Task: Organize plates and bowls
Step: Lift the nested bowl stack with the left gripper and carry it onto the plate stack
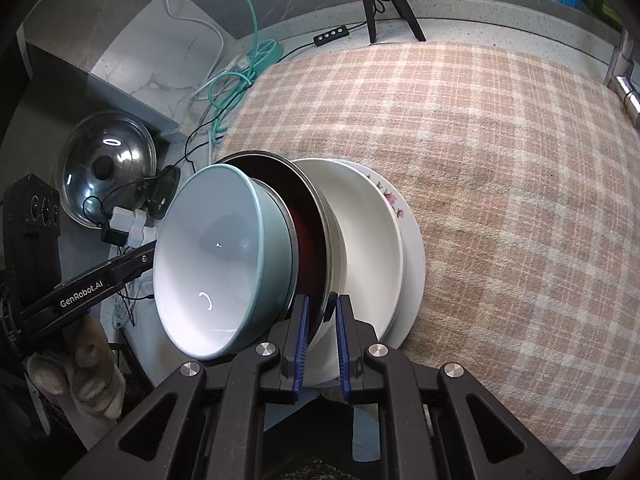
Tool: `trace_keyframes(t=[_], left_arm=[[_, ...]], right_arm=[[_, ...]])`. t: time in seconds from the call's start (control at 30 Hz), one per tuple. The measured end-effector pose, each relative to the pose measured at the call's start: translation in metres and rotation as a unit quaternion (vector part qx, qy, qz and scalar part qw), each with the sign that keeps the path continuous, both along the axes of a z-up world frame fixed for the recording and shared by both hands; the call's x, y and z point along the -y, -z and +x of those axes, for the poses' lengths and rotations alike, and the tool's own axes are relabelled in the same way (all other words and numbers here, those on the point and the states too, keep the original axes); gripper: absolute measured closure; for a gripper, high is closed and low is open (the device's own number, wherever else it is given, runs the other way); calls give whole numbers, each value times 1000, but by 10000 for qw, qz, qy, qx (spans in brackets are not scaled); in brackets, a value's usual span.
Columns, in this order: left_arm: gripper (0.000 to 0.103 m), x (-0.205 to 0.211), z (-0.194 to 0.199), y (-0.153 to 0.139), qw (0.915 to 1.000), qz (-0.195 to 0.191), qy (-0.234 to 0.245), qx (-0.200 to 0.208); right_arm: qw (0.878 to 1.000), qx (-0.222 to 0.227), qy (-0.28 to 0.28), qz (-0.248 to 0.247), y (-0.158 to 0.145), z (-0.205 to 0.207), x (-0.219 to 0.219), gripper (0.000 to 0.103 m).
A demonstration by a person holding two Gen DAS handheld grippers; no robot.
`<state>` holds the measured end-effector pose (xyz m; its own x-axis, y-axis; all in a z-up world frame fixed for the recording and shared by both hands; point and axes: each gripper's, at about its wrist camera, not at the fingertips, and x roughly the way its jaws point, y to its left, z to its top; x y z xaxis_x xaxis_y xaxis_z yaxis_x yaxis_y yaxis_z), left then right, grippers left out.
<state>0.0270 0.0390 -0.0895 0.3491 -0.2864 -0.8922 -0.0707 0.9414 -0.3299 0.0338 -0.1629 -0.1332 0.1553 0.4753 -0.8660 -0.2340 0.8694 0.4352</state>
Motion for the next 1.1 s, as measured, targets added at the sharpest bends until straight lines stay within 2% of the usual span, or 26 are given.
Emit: trace_keyframes(t=[0.3, 1.1], left_arm=[[98, 2, 5, 1, 10000, 12, 23, 7], [98, 2, 12, 7, 9999, 86, 70, 13]], right_arm=[[9998, -125, 93, 101, 3, 0, 4, 90], [9999, -100, 67, 81, 0, 0, 2, 88]])
